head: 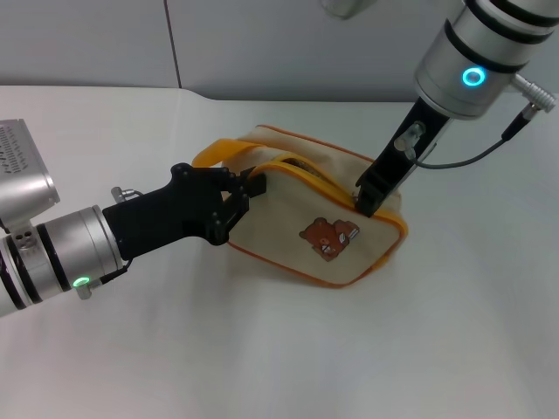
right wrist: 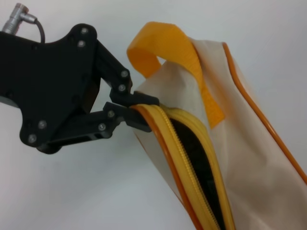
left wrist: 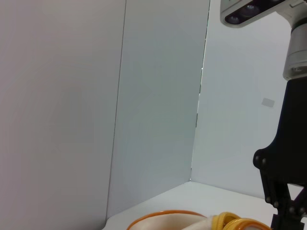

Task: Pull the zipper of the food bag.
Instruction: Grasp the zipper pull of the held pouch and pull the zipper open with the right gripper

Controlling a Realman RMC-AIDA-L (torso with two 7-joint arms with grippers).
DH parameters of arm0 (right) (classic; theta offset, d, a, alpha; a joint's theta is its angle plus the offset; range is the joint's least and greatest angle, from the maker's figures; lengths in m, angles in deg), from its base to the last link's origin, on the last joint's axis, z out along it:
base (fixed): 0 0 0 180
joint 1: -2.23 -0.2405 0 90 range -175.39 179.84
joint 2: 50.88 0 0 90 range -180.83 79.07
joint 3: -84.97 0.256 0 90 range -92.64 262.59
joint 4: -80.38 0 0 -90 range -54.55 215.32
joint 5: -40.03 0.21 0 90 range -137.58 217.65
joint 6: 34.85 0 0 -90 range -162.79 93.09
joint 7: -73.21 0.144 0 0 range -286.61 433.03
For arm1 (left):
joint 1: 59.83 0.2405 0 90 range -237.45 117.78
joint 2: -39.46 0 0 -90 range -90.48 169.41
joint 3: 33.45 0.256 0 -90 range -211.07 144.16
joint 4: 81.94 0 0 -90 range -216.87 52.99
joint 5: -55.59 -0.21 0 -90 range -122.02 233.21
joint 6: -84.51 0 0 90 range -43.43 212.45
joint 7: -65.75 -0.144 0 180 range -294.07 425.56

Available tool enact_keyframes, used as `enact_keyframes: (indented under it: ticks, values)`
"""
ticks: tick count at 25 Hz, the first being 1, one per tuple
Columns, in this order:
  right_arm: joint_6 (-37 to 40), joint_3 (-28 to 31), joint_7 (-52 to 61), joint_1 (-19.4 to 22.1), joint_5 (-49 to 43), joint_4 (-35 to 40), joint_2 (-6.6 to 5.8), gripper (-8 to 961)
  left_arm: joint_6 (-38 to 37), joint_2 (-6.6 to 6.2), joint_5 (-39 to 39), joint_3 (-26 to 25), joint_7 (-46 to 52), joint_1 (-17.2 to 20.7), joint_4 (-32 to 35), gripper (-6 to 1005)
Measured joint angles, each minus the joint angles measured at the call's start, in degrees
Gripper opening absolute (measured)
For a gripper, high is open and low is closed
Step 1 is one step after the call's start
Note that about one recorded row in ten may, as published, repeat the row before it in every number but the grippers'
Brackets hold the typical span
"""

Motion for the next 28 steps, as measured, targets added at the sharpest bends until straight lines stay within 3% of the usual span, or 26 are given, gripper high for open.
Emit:
enact_keyframes:
  ticks: [2,13,17,20,24,28]
  values:
    - [-0.2,-0.1,-0.1,0.0,0.0,0.0,-0.01,17,-0.1,0.00,0.0,0.0,0.0,0.0,0.0,48]
    - [-0.2,-2.0,-0.9,1.8,-3.6,0.8,-0.13,1,-0.2,-0.09,0.0,-0.5,0.0,0.0,0.0,47]
    - [1.4,-0.8,-1.1,4.5,-5.7,1.0,-1.38,8,-0.2,-0.17,0.0,-1.4,0.0,0.5,0.0,47]
    - [1.6,2.9,-2.7,6.7,-4.1,1.0,-2.45,13,-0.2,-0.18,-0.1,-1.7,0.0,0.8,0.0,47]
    - [1.7,6.8,-5.6,7.9,-2.5,1.2,-2.29,19,0.2,-0.17,-0.3,-1.4,0.0,0.8,-0.3,48]
    - [1.7,12.6,-12.0,12.3,5.2,3.9,-2.22,26,0.7,-0.08,-0.6,-1.2,0.0,1.5,-1.2,48]
